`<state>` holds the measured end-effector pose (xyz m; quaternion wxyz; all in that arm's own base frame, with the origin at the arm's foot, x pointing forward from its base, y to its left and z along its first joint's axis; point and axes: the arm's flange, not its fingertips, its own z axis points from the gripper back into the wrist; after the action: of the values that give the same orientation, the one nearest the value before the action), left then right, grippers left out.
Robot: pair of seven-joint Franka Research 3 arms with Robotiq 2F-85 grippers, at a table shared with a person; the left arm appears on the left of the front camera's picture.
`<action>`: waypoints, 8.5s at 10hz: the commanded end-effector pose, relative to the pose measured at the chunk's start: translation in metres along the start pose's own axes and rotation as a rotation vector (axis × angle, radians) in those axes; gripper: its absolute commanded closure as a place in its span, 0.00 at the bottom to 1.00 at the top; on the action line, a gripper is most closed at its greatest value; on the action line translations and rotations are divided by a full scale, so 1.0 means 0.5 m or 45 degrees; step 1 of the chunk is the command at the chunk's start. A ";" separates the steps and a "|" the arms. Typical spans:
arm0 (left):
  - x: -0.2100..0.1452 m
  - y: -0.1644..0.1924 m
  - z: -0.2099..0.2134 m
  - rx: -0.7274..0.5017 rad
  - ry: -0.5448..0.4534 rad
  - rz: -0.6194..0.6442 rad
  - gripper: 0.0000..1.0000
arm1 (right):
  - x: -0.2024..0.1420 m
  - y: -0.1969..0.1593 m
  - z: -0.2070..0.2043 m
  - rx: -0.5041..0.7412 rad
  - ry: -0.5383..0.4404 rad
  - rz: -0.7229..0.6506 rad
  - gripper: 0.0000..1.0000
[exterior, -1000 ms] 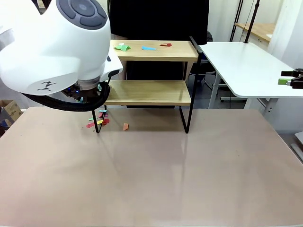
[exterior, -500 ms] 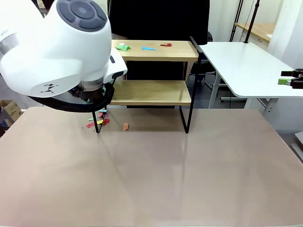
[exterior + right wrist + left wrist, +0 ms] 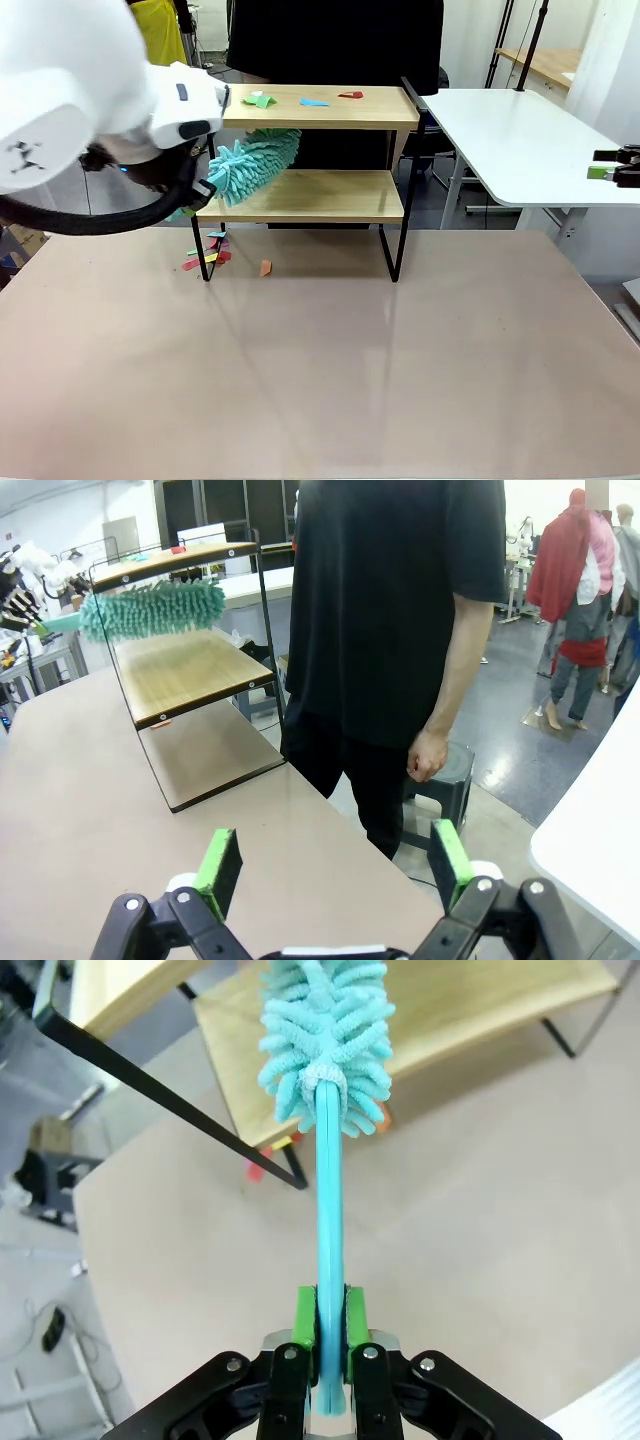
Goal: Clean the shelf.
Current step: Clean the specific section of the Shelf indicated by the human with the Duster.
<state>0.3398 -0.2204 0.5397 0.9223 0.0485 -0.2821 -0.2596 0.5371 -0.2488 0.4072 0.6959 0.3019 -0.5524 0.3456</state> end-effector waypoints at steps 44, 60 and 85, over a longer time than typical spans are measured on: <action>-0.087 0.299 0.321 -0.456 0.903 -1.213 0.86 | 0.005 0.003 -0.001 0.001 0.001 0.005 0.00; 0.252 0.048 0.518 -0.482 -0.383 -0.560 0.86 | 0.005 0.003 -0.001 0.001 0.001 0.005 0.00; 0.511 -0.402 0.136 0.038 0.219 0.350 0.86 | 0.005 0.003 -0.001 0.001 0.001 0.005 0.00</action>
<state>0.3917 -0.5116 0.6712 0.9624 0.0481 -0.2316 -0.1335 0.5372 -0.2490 0.4075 0.6957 0.3017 -0.5527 0.3457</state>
